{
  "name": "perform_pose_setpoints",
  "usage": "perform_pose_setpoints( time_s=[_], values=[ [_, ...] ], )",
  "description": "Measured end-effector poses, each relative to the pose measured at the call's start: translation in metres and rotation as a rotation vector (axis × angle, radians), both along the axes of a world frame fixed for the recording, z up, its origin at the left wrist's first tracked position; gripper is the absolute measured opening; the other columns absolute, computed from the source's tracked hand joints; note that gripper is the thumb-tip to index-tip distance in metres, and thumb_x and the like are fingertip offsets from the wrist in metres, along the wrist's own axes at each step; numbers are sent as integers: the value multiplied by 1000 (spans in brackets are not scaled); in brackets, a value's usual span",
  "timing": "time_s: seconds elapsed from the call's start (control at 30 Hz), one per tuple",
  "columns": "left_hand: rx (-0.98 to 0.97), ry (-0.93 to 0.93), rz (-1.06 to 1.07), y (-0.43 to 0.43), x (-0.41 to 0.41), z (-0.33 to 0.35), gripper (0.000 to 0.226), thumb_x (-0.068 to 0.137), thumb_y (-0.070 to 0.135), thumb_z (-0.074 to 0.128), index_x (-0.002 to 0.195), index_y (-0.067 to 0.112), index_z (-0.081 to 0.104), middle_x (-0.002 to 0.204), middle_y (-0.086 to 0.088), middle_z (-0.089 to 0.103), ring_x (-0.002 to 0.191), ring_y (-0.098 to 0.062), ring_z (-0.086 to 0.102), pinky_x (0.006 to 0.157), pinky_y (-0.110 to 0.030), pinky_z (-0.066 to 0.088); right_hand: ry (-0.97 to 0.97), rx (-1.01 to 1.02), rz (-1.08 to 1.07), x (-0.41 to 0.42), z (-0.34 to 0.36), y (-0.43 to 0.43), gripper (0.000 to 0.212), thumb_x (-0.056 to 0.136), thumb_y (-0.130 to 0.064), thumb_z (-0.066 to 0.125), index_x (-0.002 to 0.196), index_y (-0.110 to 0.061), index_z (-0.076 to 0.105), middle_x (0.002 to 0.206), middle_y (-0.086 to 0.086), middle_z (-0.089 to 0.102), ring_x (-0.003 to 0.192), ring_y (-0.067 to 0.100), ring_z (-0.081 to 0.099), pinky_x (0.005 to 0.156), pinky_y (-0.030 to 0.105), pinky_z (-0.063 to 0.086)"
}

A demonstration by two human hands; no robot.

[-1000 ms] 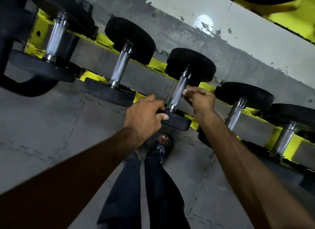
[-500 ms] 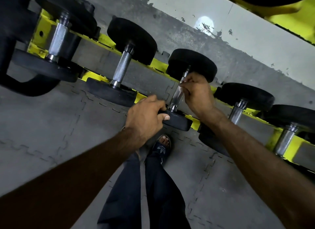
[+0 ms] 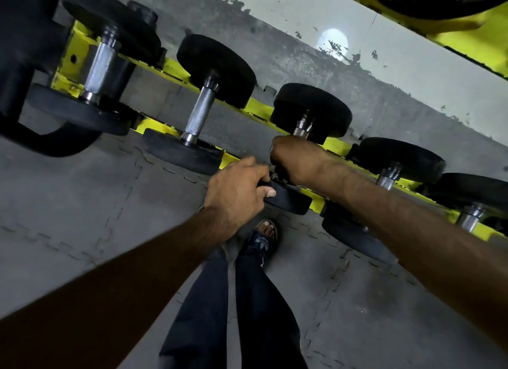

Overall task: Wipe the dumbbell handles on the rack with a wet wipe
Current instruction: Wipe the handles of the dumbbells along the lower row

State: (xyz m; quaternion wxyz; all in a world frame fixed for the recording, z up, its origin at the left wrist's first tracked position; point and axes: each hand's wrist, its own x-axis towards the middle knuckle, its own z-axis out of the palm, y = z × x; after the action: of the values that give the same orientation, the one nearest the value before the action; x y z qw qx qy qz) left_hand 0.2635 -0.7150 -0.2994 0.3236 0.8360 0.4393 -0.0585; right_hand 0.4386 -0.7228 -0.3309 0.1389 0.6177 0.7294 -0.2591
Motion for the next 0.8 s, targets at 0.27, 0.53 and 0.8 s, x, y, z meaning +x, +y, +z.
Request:
perform_pose_setpoints(
  time_s=[0.27,0.53,0.8],
  values=[
    [-36,21,-18,5,2,2,23,85,47,71,98,28,66,97,10,54,95,-14,53,72,-32,44,211,368,-726,11,-18,-40,10,78,-7,66,84,-12,73,96,8,66,82,27,63,68,34,53],
    [-36,25,-27,7,3,4,22,85,48,71,97,30,66,96,11,55,94,-13,54,78,-34,48,1071,357,-2046,6,-34,-29,20,83,10,69,80,-9,69,76,6,69,66,15,65,71,35,60],
    [-26,35,-27,8,4,5,22,84,48,72,97,30,66,95,13,55,89,-8,50,74,-29,39,1737,95,-2474,19,-55,-3,24,94,-4,47,110,1,63,105,15,70,102,26,67,103,33,48]
  ],
)
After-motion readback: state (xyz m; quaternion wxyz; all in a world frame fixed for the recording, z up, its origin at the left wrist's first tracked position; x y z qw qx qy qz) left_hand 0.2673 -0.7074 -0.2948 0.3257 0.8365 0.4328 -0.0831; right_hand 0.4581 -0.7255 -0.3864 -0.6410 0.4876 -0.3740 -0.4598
